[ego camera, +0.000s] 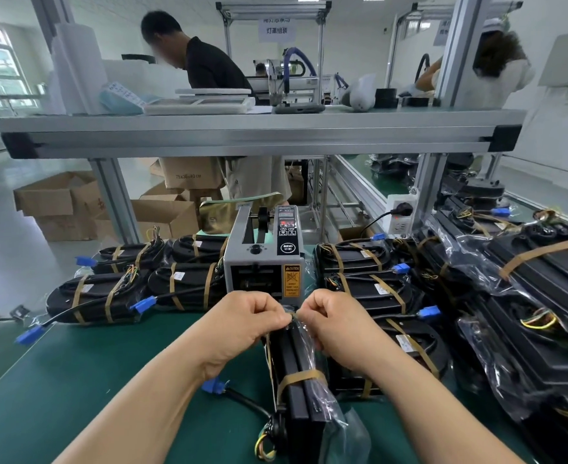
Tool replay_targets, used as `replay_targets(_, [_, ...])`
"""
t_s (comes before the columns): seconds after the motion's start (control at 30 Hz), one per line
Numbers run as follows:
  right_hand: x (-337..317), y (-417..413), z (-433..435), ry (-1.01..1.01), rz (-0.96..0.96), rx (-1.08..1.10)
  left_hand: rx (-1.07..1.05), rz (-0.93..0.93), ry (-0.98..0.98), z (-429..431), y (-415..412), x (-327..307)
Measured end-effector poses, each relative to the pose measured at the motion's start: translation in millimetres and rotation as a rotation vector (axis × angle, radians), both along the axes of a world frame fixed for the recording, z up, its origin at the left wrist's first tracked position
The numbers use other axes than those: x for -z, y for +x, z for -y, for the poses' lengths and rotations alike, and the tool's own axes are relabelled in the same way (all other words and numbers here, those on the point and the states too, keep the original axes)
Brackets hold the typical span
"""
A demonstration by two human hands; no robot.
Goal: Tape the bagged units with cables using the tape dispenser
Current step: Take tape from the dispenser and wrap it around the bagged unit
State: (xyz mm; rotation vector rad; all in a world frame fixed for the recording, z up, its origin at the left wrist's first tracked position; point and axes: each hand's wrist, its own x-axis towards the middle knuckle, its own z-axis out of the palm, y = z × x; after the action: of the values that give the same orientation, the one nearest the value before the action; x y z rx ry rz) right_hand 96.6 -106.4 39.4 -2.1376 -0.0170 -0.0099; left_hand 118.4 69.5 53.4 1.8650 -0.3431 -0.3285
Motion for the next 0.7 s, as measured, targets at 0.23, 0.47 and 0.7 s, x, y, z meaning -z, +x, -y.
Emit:
replay_targets(0.23, [-2,-2,-5,-0.04,0.022,-0.006,-0.032,0.094,0.061,3,6,6])
replay_targets(0.47, [-2,0,-6,-0.084,0.013,-0.004,-0.077,0.127,0.038,3,7,15])
replay_targets(0.7, [0,2,-7,-0.089,0.018,-0.004,-0.1,0.127,0.022,4,8,21])
